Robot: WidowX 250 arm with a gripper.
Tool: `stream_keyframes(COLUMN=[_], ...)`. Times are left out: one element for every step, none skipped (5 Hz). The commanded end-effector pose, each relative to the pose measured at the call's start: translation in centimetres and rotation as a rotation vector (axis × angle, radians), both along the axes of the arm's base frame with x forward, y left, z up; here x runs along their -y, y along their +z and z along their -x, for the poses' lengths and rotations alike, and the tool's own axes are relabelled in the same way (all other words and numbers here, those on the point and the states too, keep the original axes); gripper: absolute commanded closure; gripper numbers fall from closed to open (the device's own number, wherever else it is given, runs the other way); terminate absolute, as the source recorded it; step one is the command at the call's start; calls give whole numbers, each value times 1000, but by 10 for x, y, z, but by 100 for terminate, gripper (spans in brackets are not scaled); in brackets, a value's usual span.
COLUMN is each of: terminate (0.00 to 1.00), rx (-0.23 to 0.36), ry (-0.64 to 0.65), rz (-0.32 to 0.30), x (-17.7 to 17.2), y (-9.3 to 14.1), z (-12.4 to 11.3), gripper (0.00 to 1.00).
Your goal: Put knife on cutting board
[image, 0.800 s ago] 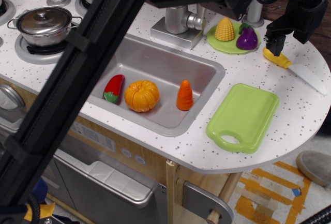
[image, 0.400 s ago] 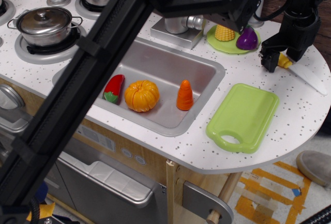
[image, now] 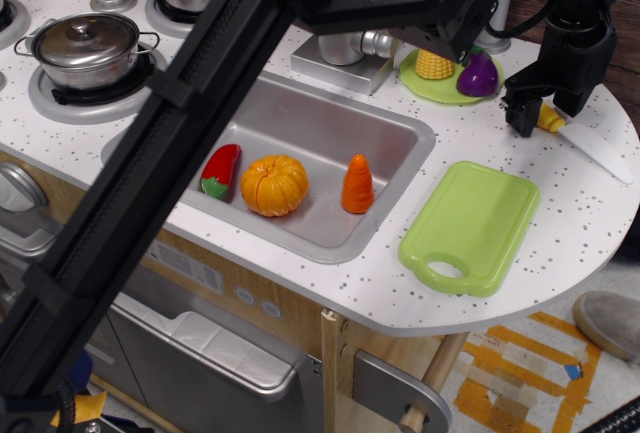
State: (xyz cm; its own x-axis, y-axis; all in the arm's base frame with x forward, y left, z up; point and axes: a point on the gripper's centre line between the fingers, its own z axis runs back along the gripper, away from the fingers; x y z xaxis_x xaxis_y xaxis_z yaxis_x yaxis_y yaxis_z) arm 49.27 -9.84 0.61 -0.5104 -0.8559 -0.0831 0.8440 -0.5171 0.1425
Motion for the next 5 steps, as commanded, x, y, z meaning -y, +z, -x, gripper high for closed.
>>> stream_keyframes(terminate=[0, 0, 0, 0, 0], rx=[54, 28, -12, -14, 3], ry=[1, 11, 46, 97, 140], rz=[1, -10, -38, -73, -75], x=[1, 3, 0, -4, -7], y=[23, 43, 70, 82, 76], z=[-8, -5, 8, 31, 57], gripper=[100, 100, 100, 100, 100])
